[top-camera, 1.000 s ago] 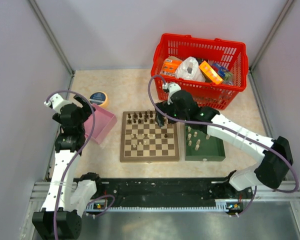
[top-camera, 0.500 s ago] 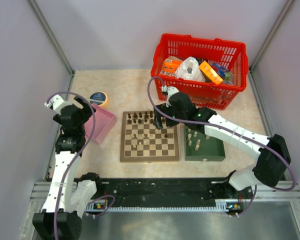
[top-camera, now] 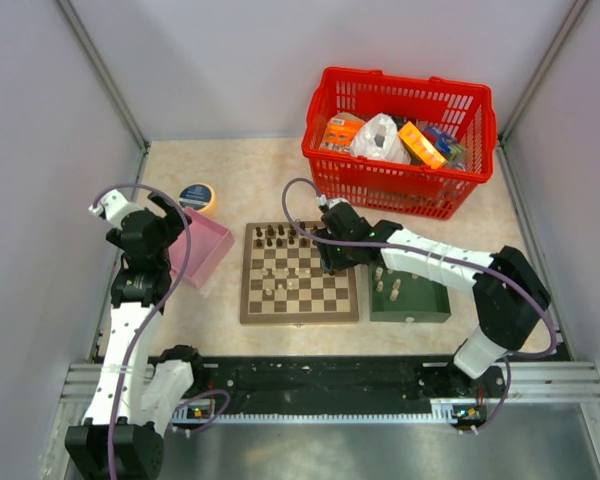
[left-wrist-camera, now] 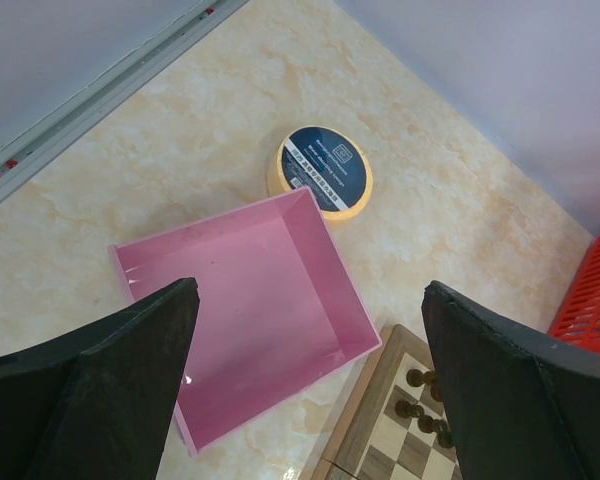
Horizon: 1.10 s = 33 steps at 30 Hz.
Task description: Set up the chess pieces on the board
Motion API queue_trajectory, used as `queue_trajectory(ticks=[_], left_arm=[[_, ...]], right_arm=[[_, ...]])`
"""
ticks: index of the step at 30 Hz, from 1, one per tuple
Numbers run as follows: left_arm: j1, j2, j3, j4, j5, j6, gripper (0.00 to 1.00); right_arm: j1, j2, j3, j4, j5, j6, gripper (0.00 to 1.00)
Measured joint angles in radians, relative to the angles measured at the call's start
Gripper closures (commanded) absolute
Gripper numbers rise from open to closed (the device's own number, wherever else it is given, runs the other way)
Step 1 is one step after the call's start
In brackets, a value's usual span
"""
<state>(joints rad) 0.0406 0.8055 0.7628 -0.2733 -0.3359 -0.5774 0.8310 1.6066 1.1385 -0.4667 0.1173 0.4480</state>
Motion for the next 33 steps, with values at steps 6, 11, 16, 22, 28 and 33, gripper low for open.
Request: queue_trajectory(ticks=[6,11,16,22,28,33], left_arm=[[0.0,0.0,0.0,0.002,-0.01,0.0,0.01],[0.0,0.001,0.0,0.004,-0.01,0.0,0.01],[0.0,0.002,0.0,0.005,-0.01,0.0,0.01],[0.0,0.002,0.0,0.005,-0.01,0.0,0.01],[0.0,0.002,0.0,0.005,-0.013,0.0,0.01],[0.0,0.002,0.0,0.005,-0.013,0.0,0.01]], right_arm=[[0.0,0.032,0.0,-0.013,0.005,0.009,0.56],[0.0,0.066,0.0,-0.013,0.005,0.01,0.62],[0.0,0.076,0.0,-0.011,0.004,0.01,0.66],[0.0,0.089,0.01,-0.012,-0.002,0.01,0.67],[0.0,0.1,0.021,-0.013,-0.005,0.01,0.73],[0.0,0.102,0.022,-0.014,-0.005,0.009,0.76]])
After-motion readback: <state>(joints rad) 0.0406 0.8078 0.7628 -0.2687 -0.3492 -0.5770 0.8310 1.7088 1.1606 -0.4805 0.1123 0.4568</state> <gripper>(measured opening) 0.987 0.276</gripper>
